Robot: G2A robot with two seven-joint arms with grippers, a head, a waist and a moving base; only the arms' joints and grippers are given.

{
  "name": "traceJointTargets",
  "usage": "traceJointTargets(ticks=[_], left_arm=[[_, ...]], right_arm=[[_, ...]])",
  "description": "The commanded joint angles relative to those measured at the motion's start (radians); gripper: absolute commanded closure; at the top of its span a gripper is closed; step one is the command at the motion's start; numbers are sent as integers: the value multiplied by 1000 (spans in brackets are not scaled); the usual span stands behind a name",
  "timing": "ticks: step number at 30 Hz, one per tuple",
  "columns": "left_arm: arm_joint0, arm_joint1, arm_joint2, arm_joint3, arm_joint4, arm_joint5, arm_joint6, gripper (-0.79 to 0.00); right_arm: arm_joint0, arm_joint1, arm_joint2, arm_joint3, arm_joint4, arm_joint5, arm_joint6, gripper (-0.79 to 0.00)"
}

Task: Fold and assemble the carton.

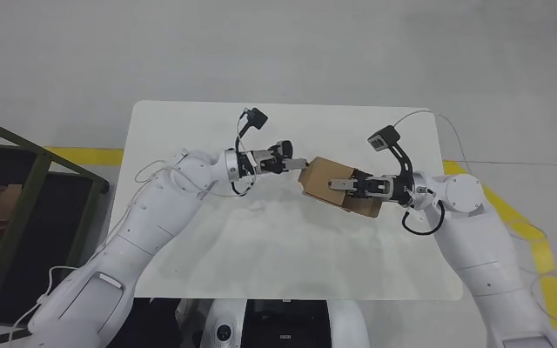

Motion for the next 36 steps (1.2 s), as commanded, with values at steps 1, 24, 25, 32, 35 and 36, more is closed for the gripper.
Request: traceJointTargets(ticks=[1,24,25,32,35,36], left_arm=[[1,-1,0,-3,1,-5,-5,-785],[9,-11,10,2,-62,-34,-84,-785],[8,-13,12,5,-78,-36,-92,-785],[-8,-24,35,33,-175,-37,-162,-785],[-17,-28,40,46,-198,-40,-180,-785],[-19,-29,41,50,-202,-41,-183,-785]], right_arm=[[3,0,-2,5,5,0,2,0],[33,-9,-29,29,100,-8,74,0],[34,-9,-30,27,100,-8,76,0],[37,-10,-34,21,111,-7,86,0],[38,-10,-34,23,109,-9,84,0],[37,-10,-34,23,109,-8,84,0]])
